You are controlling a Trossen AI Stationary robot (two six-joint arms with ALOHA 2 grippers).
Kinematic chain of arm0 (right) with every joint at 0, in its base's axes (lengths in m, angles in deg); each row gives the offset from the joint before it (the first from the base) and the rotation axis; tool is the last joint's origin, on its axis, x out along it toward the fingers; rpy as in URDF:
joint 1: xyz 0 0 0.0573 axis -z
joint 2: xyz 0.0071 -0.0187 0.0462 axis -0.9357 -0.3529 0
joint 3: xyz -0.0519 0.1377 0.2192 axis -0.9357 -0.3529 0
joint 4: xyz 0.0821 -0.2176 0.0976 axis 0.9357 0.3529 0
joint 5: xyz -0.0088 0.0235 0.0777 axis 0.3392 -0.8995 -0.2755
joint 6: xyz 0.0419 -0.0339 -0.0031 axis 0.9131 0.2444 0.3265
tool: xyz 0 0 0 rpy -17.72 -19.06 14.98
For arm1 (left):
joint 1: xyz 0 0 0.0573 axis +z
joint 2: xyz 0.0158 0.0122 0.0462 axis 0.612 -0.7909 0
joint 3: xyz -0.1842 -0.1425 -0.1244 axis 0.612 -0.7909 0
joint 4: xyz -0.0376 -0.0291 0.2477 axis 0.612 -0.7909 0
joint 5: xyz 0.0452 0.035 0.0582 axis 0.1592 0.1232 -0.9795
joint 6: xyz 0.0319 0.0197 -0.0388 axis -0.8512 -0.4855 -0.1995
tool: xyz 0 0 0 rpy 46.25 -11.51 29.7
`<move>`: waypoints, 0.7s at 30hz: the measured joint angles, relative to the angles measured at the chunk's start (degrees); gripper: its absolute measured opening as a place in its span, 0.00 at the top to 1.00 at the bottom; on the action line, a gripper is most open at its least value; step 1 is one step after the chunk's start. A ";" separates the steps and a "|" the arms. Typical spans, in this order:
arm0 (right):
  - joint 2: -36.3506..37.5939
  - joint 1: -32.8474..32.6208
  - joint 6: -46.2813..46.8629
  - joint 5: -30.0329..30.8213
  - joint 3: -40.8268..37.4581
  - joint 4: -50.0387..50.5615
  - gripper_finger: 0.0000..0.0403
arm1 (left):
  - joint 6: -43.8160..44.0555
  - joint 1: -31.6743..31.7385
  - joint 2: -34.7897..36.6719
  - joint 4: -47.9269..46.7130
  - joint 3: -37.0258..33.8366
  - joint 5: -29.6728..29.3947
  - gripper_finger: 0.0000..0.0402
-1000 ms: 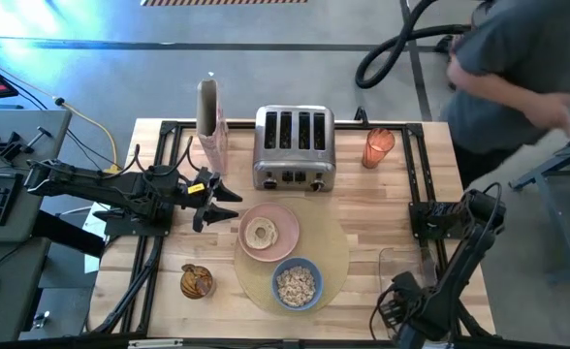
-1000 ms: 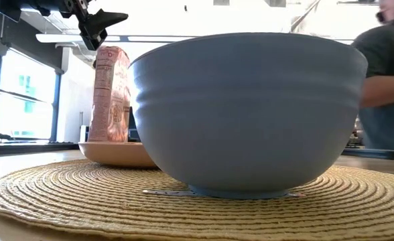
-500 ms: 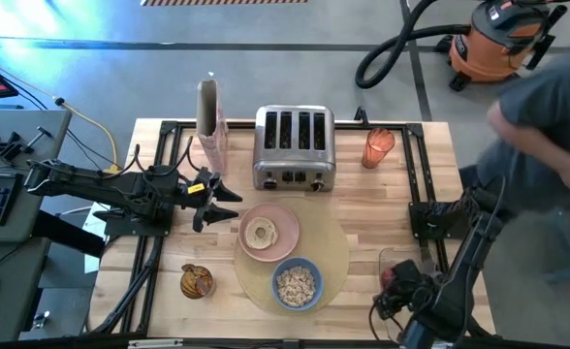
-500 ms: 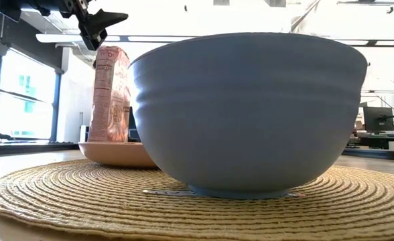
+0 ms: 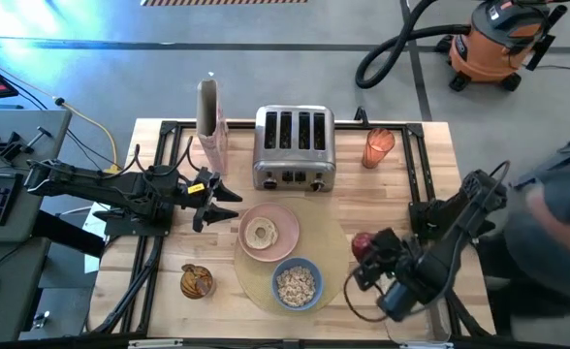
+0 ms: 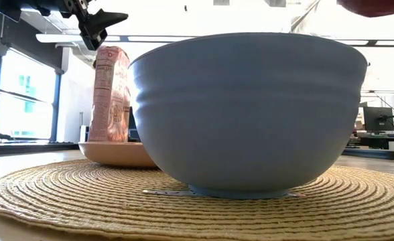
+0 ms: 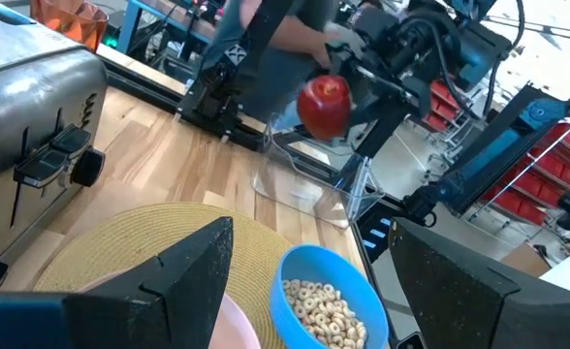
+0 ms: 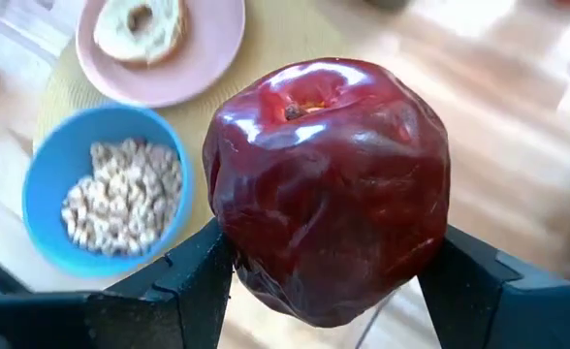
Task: Arrange a breakfast setting
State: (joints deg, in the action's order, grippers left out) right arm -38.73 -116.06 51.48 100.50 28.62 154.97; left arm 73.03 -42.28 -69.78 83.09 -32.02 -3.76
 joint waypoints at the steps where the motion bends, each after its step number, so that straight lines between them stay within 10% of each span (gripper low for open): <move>1: 0.37 1.00 -2.00 0.41 0.00 -0.07 0.39 | 0.02 0.00 0.00 0.01 0.00 0.00 0.34; 21: 1.84 10.95 -21.82 0.94 0.00 -5.04 0.39 | -0.04 -0.01 0.00 -0.01 0.00 0.00 0.34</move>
State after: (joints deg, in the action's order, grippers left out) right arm -36.90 -105.12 29.66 101.43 28.62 149.93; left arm 72.99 -42.29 -69.79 83.08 -32.02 -3.76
